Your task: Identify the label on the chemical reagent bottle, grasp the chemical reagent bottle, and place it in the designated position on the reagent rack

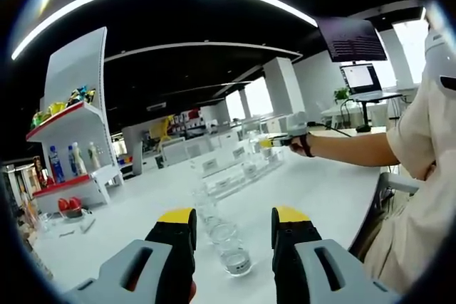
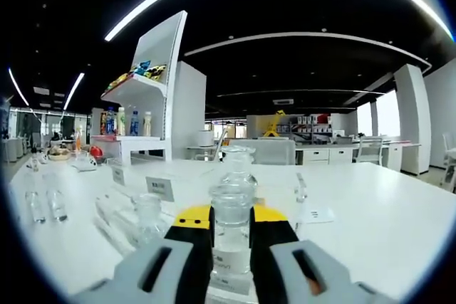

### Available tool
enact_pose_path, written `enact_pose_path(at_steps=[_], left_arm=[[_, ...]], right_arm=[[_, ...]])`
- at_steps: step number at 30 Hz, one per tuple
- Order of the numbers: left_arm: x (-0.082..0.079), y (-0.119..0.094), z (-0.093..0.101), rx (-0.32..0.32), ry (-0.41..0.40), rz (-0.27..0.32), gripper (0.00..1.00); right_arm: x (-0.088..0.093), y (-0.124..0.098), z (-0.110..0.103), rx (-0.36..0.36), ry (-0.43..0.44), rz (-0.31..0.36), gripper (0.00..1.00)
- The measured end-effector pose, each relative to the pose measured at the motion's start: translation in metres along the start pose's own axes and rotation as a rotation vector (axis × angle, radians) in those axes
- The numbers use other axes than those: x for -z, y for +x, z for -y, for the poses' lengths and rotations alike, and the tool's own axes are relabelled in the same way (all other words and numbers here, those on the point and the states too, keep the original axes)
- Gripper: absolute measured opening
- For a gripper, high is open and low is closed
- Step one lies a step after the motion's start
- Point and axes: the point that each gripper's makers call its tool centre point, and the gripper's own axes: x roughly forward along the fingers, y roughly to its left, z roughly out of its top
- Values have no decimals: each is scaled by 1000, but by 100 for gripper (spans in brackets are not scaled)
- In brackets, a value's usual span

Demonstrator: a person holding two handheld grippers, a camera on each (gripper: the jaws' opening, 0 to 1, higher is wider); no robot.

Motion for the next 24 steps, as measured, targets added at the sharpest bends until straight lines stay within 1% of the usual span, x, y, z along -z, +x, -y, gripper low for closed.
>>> enact_pose_path(at_steps=[14, 17, 24], left_arm=[[2, 2, 1, 5, 4, -6, 43], [2, 3, 1, 4, 0, -5, 43], [3, 4, 3, 11, 1, -5, 43]], right_arm=[[15, 0, 2, 11, -2, -40, 19], [19, 0, 3, 18, 9, -46, 19], [24, 1, 5, 24, 5, -60, 19]])
